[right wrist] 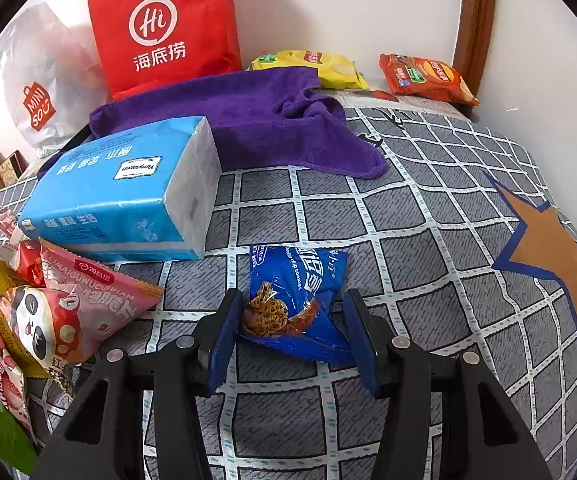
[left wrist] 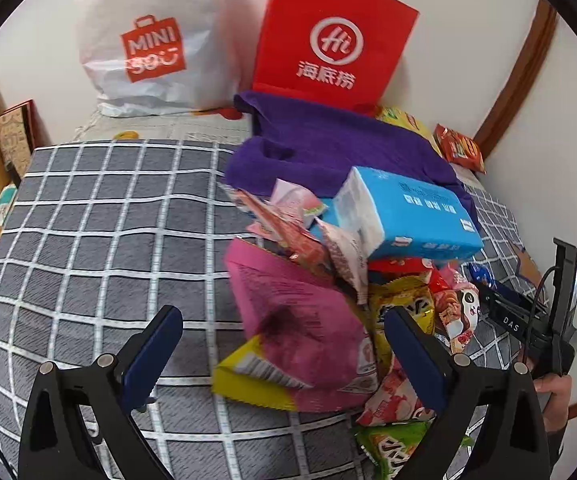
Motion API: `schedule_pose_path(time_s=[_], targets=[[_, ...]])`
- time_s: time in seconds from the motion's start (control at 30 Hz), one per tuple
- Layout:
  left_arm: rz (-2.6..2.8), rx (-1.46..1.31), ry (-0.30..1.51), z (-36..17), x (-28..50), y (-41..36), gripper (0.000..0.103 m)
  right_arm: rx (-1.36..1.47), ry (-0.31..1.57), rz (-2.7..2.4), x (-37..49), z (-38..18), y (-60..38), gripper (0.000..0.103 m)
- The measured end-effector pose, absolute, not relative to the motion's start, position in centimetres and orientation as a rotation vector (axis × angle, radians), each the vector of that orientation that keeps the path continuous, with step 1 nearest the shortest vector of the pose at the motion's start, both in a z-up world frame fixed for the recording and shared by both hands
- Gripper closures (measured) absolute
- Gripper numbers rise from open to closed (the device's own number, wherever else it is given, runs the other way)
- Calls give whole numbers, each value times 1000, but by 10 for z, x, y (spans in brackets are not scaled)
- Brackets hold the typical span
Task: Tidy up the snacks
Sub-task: 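Grasp the blue candy packet with the right tool while the left tool grasps the pink packet, then carry both packets onto the purple towel with both tools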
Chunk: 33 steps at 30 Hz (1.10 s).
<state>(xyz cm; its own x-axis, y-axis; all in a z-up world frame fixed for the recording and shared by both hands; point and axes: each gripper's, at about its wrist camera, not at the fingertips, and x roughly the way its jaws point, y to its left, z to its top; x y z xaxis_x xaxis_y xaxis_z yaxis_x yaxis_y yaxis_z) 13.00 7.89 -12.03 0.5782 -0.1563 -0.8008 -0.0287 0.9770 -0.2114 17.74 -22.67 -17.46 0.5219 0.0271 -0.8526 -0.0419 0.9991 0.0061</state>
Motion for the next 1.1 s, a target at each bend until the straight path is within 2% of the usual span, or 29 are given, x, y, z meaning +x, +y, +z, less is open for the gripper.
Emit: schedule_pose_path(time_s=[0.13, 0.3, 0.33, 0.57, 0.87, 1.1], targets=[[-64, -181, 986, -129, 136, 69, 2, -17, 1023, 37, 178, -175, -225, 52], [-56, -159, 1012, -139, 140, 66, 14, -18, 1023, 35, 179, -176, -225, 51], [-67, -167, 1015, -140, 140, 66, 19, -18, 1022, 35, 179, -176, -224, 51], [-80, -109, 987, -136, 136, 62, 28, -21, 1022, 34, 180, -176, -223, 51], [-91, -111, 963, -117, 123, 71, 29, -23, 1032, 52, 177, -174, -226, 59], [-90, -133, 925, -98, 111, 78, 29, -19, 1009, 64, 159, -148, -224, 60]])
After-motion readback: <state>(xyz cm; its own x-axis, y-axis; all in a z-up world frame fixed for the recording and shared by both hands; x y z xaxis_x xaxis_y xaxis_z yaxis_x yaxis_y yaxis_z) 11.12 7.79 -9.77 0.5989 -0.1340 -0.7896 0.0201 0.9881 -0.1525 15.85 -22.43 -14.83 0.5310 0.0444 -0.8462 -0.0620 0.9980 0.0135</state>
